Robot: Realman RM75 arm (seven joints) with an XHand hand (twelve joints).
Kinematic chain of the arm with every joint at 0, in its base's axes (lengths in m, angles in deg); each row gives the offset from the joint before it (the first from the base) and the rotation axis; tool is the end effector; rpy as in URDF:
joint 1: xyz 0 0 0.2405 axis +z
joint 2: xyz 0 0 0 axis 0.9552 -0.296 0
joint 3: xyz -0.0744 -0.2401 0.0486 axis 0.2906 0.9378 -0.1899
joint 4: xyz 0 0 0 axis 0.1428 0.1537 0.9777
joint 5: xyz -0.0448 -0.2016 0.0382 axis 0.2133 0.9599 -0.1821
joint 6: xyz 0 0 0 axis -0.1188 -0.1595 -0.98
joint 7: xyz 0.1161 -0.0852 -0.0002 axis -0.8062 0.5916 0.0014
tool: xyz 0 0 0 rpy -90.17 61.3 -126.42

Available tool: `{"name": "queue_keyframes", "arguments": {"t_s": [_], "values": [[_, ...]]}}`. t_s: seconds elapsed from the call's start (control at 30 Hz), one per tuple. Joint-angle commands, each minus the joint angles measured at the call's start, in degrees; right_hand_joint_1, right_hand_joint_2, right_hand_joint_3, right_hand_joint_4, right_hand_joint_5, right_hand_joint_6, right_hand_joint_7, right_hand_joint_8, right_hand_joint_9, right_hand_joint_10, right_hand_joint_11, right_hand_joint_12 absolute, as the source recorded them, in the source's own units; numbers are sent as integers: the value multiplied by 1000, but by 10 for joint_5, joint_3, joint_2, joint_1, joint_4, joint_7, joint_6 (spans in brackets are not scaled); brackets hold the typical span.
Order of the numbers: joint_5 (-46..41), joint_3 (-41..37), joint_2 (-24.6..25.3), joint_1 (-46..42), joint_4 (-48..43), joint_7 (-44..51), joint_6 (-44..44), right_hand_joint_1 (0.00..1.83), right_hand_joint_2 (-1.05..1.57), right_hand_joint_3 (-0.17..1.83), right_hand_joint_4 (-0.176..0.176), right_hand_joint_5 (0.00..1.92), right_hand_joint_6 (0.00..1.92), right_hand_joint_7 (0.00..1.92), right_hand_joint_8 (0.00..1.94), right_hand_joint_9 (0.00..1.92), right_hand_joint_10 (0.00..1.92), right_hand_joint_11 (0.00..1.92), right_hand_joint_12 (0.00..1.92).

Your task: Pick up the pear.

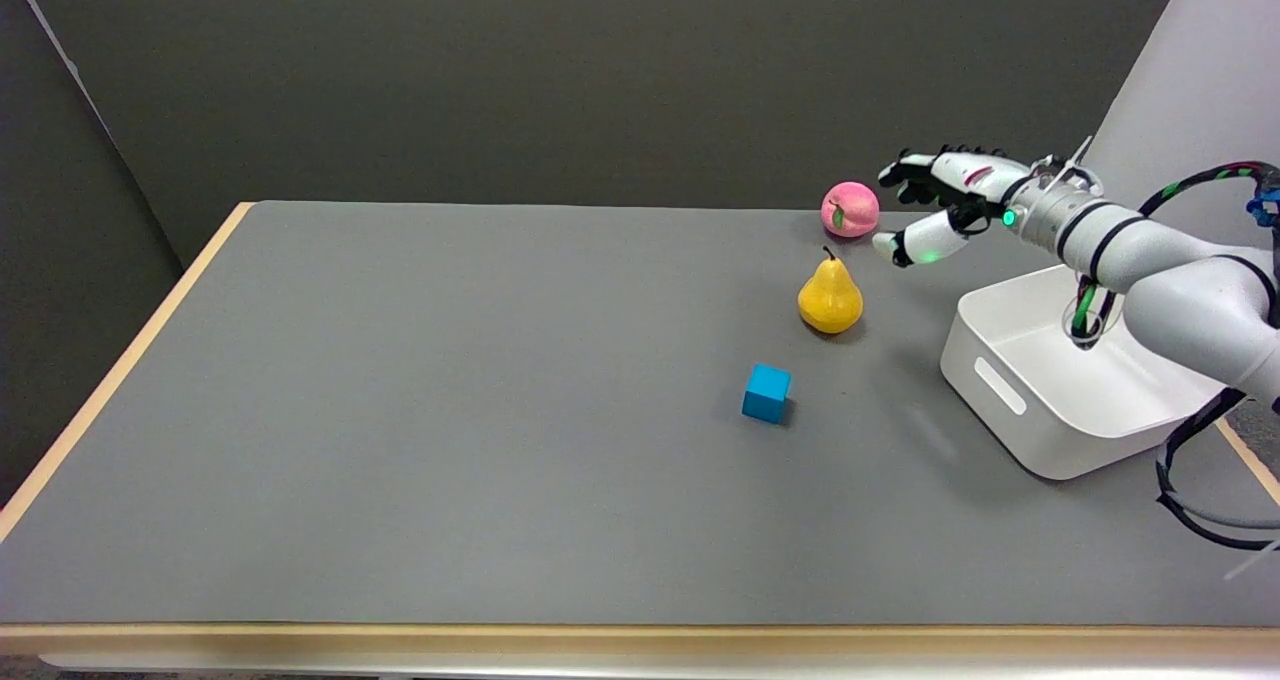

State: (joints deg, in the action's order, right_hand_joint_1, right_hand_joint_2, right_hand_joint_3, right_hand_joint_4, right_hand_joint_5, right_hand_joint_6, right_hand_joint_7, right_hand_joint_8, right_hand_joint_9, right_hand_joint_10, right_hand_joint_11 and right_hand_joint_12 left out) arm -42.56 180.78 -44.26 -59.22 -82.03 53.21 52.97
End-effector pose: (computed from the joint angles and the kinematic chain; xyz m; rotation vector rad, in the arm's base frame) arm -0.1667 -0.3816 0.4996 1.3799 -0.2751 -0.0265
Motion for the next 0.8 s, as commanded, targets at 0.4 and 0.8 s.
{"name": "queue_keyframes", "arguments": {"t_s": [0.4,0.8], "values": [[-21,105,33,43,13,27,-28,573,573,882,-11,267,474,406,438,262,855,186,1384],[-21,123,36,52,15,27,-33,564,569,883,-12,272,482,409,438,267,862,196,1393]]}}
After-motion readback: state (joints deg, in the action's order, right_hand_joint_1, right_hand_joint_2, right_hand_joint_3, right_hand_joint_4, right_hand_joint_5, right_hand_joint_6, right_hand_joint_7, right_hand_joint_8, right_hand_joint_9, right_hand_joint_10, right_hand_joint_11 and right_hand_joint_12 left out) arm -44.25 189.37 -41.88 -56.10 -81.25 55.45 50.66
